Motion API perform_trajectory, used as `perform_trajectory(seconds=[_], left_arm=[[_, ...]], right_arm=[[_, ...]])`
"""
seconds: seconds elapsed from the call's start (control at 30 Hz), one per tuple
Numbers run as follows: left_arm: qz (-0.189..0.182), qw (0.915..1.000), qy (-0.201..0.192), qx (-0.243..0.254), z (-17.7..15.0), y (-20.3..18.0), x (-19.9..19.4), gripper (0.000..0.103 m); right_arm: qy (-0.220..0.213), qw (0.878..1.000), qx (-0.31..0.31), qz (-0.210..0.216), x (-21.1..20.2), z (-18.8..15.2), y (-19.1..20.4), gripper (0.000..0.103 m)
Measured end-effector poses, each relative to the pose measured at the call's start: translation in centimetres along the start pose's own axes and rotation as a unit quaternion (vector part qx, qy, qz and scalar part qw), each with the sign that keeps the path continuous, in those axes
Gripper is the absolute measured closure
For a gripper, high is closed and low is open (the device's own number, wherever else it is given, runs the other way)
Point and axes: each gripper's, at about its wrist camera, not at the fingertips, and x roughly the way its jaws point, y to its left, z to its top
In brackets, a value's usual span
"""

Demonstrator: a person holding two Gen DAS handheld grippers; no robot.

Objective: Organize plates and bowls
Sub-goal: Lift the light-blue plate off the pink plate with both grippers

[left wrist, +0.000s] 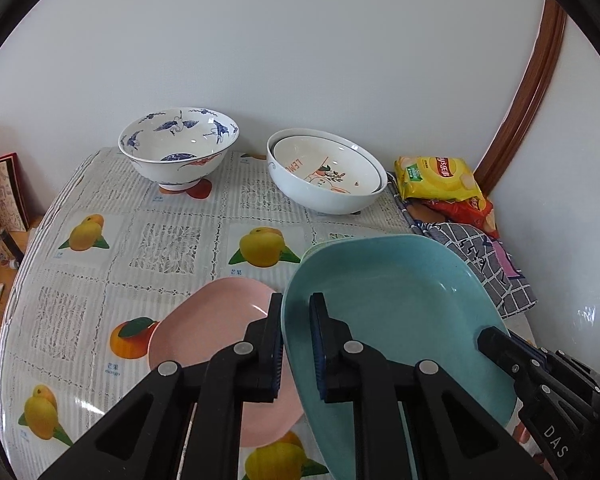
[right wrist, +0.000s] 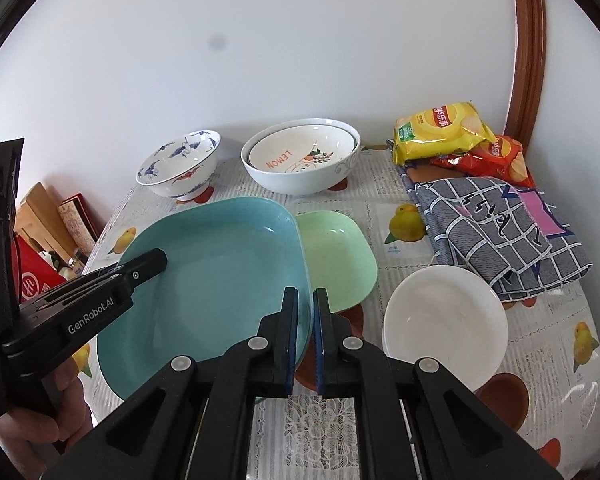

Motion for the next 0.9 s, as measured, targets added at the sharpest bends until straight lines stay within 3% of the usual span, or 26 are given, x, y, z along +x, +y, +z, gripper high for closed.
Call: perform_trajectory(seconds=[0.9], left_arm=[[-0.008,0.9999,-0.006,0.005,-3.2,0.4,-4.1,0.09]], right_arm=[[-0.016,1.0,0.007,-0.013,-4.4,-3.3,1.1,0.096]])
